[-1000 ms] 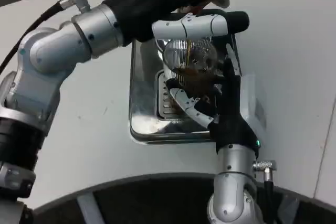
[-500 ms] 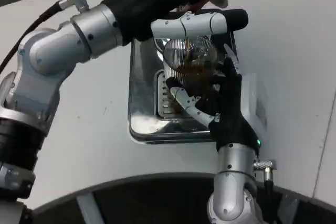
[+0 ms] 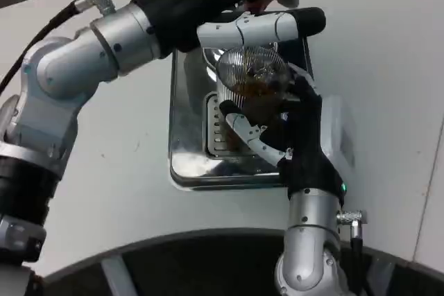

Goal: Grasp the cup under the faucet to collect the drink, then remove the cup.

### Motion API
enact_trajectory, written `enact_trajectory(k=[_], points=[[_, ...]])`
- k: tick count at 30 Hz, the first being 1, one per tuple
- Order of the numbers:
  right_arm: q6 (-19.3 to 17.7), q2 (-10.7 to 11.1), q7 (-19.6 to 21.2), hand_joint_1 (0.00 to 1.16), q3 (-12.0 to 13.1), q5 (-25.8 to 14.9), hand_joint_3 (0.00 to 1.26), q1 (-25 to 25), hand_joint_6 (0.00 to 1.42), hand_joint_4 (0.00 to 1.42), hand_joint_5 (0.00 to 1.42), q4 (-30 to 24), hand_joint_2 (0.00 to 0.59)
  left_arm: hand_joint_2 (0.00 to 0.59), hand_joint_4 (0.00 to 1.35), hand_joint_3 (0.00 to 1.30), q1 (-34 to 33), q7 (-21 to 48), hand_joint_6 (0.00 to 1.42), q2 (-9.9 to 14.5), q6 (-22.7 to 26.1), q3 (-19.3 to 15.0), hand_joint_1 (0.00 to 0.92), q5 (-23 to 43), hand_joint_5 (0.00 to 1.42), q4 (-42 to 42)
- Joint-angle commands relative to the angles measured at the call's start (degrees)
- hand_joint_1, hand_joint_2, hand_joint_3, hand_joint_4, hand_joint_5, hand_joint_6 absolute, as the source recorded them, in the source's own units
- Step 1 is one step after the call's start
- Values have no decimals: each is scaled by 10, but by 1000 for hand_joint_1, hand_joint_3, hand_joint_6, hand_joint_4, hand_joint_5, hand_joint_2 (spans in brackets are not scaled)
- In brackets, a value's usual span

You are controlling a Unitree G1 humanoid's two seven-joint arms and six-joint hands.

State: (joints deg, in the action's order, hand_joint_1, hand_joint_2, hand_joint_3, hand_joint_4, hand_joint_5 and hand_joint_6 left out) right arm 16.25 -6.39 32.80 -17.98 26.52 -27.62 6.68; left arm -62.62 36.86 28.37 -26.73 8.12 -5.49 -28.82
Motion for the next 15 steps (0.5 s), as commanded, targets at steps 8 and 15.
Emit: enact_trajectory(k=[8, 15], points=[[-3, -59, 16, 721, -6, -15, 458, 19, 934, 557, 649, 18, 256, 138, 75, 206, 15, -4, 262, 3, -3, -1, 0, -9, 72, 6], [-13, -53, 29, 733, -6, -18, 506, 27, 964, 601, 697, 12, 256, 138, 80, 206, 14, -8, 263, -1, -6, -4, 0, -5, 80, 5]])
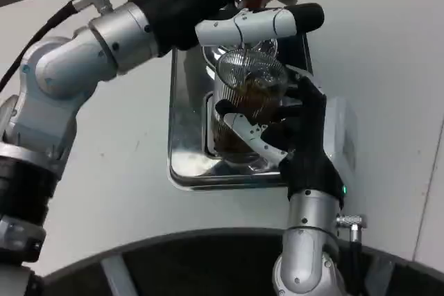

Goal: Grasp the cup under the faucet to collect the drink, then remove the cup.

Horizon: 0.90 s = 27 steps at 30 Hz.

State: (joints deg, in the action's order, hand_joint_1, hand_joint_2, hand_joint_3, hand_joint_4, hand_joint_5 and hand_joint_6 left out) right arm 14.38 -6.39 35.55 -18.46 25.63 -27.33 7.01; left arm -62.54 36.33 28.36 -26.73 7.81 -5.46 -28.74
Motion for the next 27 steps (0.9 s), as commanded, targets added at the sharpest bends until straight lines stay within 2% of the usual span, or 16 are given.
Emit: enact_trajectory(k=[1, 19, 27], points=[[5, -52, 2, 733, -1, -8, 508, 26, 965, 601, 697, 6, 256, 138, 80, 206, 14, -7, 263, -2, -8, -3, 0, -3, 81, 6], [6, -36, 3, 726, 3, 6, 528, 35, 981, 609, 708, -14, 265, 125, 103, 196, 13, -39, 295, -18, -10, -56, 0, 28, 143, 45], [8, -30, -3, 724, 5, 18, 533, 36, 987, 618, 717, -19, 267, 125, 119, 213, 11, -43, 299, -18, -5, -74, 0, 47, 162, 68]])
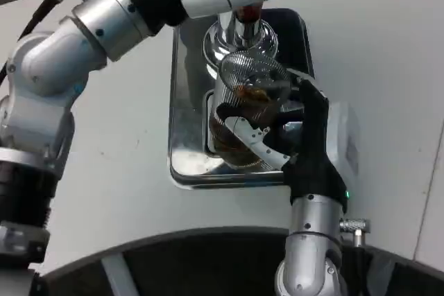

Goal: Grasp the cup under the faucet to collect the drink, then remove the cup.

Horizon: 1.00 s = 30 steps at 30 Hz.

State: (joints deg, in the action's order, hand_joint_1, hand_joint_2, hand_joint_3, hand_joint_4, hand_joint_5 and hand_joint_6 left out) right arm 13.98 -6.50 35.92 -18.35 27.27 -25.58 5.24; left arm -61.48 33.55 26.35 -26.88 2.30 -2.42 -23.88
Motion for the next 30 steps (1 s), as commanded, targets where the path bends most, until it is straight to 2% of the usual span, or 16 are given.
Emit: enact_trajectory(k=[1, 8, 18, 30], points=[[12, -28, -7, 725, 4, 3, 533, 19, 987, 618, 718, -2, 267, 125, 123, 216, 1, -15, 304, 2, -3, -20, 0, 18, 165, 22], [11, -18, -16, 731, 6, 12, 534, 24, 996, 619, 725, -16, 270, 124, 143, 228, 18, -4, 330, 14, 7, -30, 0, 34, 184, 68], [8, -5, -42, 726, 5, 37, 548, 50, 1002, 627, 735, -49, 267, 124, 160, 237, 65, 10, 335, 48, 31, -52, 0, 59, 196, 142], [3, 3, -52, 727, 6, 61, 548, 60, 1002, 627, 741, -68, 268, 123, 167, 239, 118, 15, 337, 82, 45, -77, 0, 82, 197, 193]])
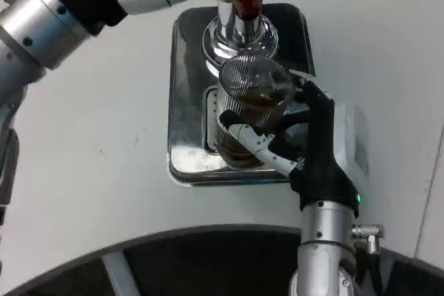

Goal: Grasp the cup under the faucet to collect the drink, then remove the cup.

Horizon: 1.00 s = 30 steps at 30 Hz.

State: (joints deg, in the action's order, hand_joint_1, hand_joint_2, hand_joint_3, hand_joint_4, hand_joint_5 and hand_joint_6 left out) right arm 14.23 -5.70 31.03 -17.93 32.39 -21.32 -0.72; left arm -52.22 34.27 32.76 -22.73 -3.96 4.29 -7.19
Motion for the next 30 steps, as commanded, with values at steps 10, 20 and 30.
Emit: enact_trajectory(k=[10, 20, 30], points=[[-7, 4, -7, 725, 8, 21, 549, 27, 1016, 644, 760, -24, 267, 123, 170, 241, 113, 11, 345, 42, 29, -45, 0, 41, 197, 83], [-12, 16, -21, 722, 13, 29, 577, 36, 1042, 671, 789, -34, 266, 123, 171, 249, 211, 2, 351, 52, 47, -82, 0, 53, 197, 135], [-23, 22, -25, 734, 13, 32, 592, 34, 1072, 697, 818, -30, 271, 123, 174, 250, 288, 1, 353, 56, 49, -118, 0, 56, 206, 166]])
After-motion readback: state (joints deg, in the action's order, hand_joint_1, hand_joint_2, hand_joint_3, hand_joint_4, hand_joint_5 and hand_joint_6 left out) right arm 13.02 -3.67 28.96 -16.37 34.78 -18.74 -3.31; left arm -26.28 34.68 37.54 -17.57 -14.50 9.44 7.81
